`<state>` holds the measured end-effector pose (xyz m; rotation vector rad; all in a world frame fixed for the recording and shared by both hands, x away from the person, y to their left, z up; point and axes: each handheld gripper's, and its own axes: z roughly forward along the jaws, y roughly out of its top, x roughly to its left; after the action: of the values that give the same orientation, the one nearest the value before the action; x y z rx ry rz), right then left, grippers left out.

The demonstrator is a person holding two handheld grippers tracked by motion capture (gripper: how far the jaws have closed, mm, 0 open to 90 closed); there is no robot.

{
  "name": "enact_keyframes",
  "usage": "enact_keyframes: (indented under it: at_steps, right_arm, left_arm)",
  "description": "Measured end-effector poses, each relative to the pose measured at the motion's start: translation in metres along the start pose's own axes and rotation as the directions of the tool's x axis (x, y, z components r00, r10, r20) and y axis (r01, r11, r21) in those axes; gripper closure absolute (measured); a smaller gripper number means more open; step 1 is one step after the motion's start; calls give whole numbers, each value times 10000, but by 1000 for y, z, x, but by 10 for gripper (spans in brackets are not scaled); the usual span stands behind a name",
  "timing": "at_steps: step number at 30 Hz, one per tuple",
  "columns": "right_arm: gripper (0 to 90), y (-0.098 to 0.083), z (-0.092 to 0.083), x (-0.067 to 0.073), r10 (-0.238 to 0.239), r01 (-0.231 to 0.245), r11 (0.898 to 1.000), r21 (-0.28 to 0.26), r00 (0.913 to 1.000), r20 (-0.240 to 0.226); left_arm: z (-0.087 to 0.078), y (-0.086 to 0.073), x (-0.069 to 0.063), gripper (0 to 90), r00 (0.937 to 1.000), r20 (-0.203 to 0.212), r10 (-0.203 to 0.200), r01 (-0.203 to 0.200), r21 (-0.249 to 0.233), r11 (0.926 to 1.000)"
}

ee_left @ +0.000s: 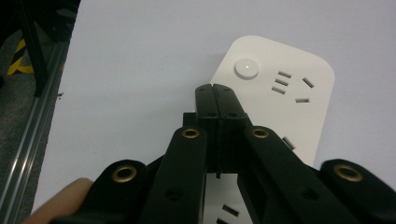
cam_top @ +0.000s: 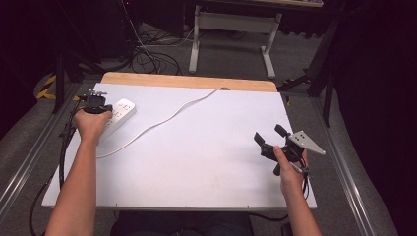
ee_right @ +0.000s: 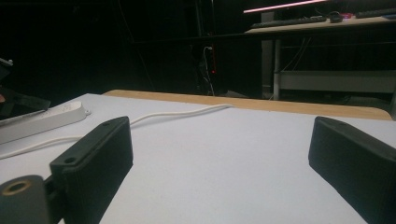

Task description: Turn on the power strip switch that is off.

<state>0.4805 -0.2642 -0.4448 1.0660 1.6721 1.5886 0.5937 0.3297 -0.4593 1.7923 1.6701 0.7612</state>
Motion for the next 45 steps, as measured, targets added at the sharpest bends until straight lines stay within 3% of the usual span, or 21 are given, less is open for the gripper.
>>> enact_keyframes:
  at_steps: [4,7,14,15,17,18,20,22,27,36,39,45]
  right_arm:
    - [71,0,1,0,21,-21,10000,14,10000,-10]
    - [71,0,1,-1,64,-64,10000,-12,10000,1]
    - [71,3,-2,-2,95,-95,9998,-161,10000,2]
    - [71,3,-2,-3,152,-152,9997,-211,9999,17]
    - [71,4,-4,-4,196,-195,9995,-257,9998,31]
    - [71,4,-4,-4,224,-222,9993,-303,9997,40]
    - [71,5,-4,-4,255,-253,9991,-329,9997,41]
    - [71,5,-6,-5,243,-241,9992,-312,9997,78]
    - [71,5,-7,-5,250,-247,9991,-336,9997,78]
    - [72,7,-12,-1,191,-184,9990,-418,9997,155]
    - [72,7,-12,0,133,-127,9992,-366,9998,158]
    - [71,6,-9,1,67,-64,9998,-214,9999,146]
  left_arm:
    - [0,-2,-2,900,10000,-94,-19,19,-82,10000]
    - [1,-3,-7,900,9987,-502,99,-104,-96,9999]
    - [1,-3,-5,900,9997,-176,-163,164,50,9999]
    - [2,-3,-5,900,9996,-218,-160,161,54,9999]
    - [2,-2,-12,900,9973,-655,321,-314,129,9994]
    - [2,-3,-13,900,9975,-694,119,-113,91,9999]
    - [2,-2,-12,900,9980,-629,76,-65,168,9998]
    - [1,-1,-7,900,9990,-341,-276,282,162,9995]
    - [2,-1,-7,900,9991,-348,-233,239,171,9996]
    - [1,-3,-5,900,9979,-202,-610,612,71,9981]
    - [1,-3,-7,900,9981,-378,-482,484,41,9988]
    - [1,-2,-6,900,9980,-238,-584,586,79,9982]
